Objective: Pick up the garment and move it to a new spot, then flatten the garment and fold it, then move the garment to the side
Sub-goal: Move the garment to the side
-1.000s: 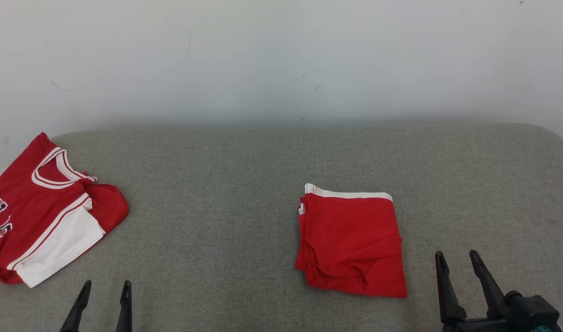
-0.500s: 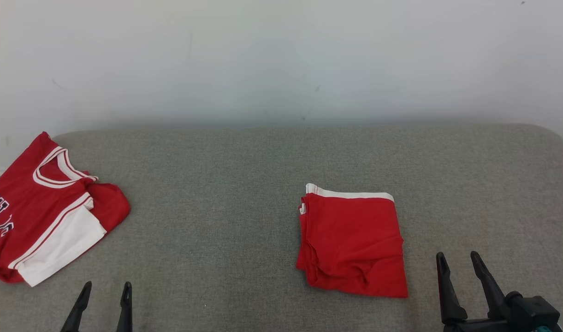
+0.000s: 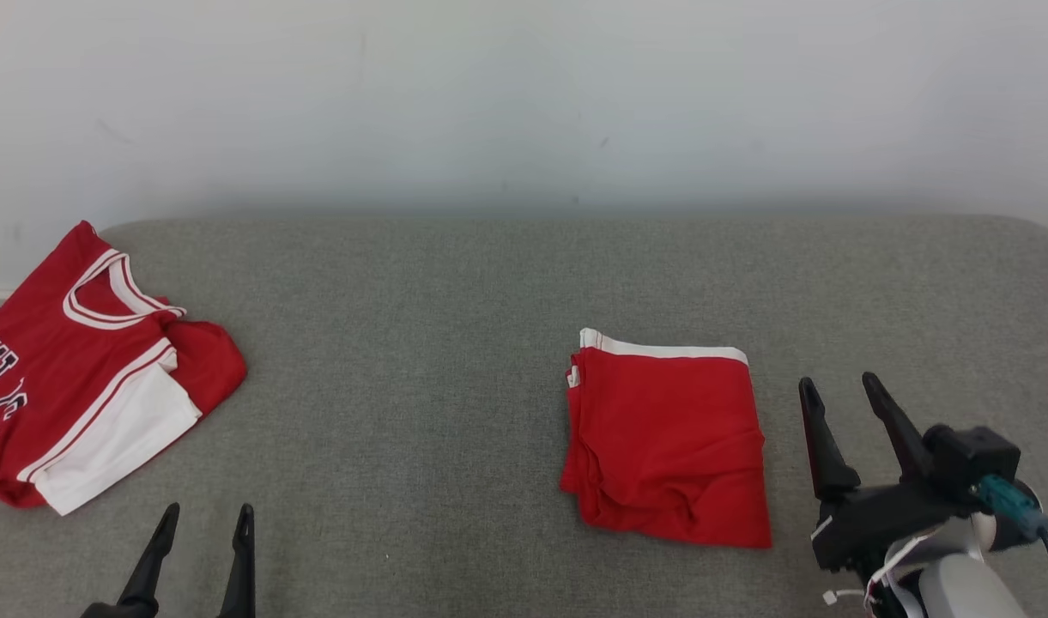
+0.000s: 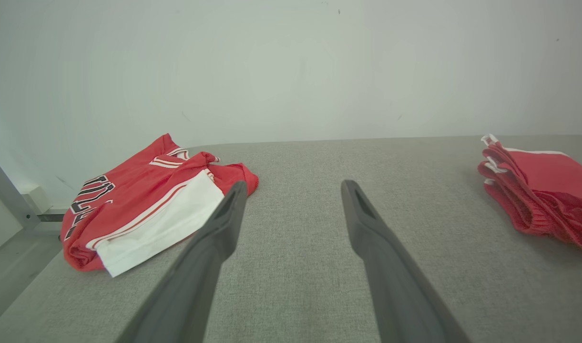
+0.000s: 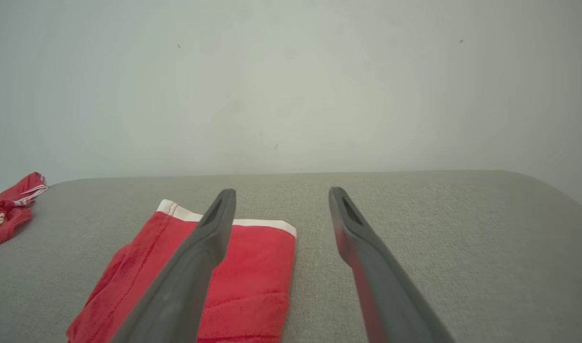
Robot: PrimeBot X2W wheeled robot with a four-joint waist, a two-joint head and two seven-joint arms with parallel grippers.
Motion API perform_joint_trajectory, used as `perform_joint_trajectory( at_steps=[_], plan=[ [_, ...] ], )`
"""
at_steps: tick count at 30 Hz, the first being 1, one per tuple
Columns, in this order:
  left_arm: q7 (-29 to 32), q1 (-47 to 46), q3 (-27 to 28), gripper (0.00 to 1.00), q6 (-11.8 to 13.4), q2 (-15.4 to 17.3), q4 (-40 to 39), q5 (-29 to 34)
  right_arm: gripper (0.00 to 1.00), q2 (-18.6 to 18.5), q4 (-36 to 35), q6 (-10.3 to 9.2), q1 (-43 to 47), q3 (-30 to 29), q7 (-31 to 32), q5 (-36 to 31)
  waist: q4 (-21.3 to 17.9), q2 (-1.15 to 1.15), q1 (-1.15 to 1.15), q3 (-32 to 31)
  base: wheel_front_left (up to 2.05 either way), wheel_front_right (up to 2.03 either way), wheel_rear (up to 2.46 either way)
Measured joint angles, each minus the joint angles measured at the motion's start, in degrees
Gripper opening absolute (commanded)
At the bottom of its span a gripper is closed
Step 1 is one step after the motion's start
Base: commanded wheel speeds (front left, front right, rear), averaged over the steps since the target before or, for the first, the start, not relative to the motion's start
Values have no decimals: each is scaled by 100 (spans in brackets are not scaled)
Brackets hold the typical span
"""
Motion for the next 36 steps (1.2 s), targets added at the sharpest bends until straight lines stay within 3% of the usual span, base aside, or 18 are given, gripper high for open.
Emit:
perform_joint_trajectory(
  at_steps=[11,24,25,26,36],
  plan=[
    [0,-487,-243,100,0,47,14,-190,100,57,1924,0,-1337,-78,742,-41,313,0,1,467,0,0,0],
    [0,-762,-355,100,0,94,121,-288,100,352,3774,0,-1942,-80,519,-70,544,0,0,801,0,0,0],
    [0,-773,-352,100,0,98,131,-301,43,374,3841,0,-1978,-59,497,-41,535,0,0,806,0,0,0],
    [0,-783,-347,100,0,100,136,-308,0,394,3899,0,-2019,-42,472,11,524,0,0,810,0,0,0],
    [-1,-890,-323,100,0,220,73,-506,0,319,3998,0,-2846,714,350,8,352,0,1,1044,0,0,0]
  ],
)
